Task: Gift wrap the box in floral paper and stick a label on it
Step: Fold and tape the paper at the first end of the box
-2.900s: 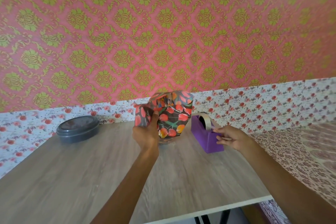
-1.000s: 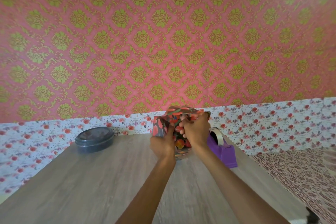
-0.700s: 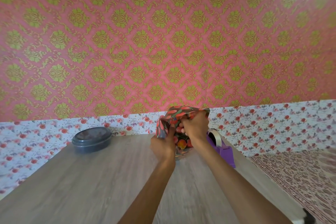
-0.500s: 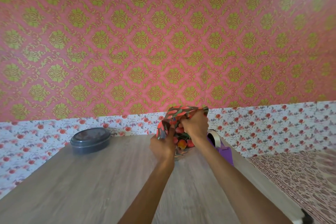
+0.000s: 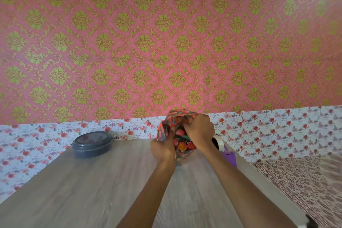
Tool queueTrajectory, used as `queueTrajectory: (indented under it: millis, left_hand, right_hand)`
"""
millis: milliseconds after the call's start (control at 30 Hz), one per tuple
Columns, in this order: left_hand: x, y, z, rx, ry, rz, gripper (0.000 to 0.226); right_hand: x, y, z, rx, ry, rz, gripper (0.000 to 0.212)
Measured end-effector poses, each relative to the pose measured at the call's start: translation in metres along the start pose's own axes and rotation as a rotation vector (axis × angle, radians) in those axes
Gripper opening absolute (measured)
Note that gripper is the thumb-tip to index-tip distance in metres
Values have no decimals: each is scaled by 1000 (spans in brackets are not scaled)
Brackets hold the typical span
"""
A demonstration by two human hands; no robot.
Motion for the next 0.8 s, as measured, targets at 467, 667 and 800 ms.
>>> queueTrajectory:
  millis: [467, 667, 800]
  left_hand:
    - [0, -2, 1, 33, 84, 92, 51]
    - [2, -1, 6, 24, 77, 183, 46]
    - [6, 0, 2, 31, 80, 145, 51]
  right_hand:
    - [9, -12, 7, 33, 153, -125, 27]
    - [19, -6, 12, -90, 225, -149, 42]
    - [28, -2, 29, 57, 181, -194, 34]
Point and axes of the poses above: each hand's wrist, its own z-axis away from the middle knuckle, its own y-axis out of the back of the hand, x = y × z, the point moved 2 cm from there along -z, towards the middle knuckle, and after that the axes turned 14 degrees about z, right-handed, at the moved point
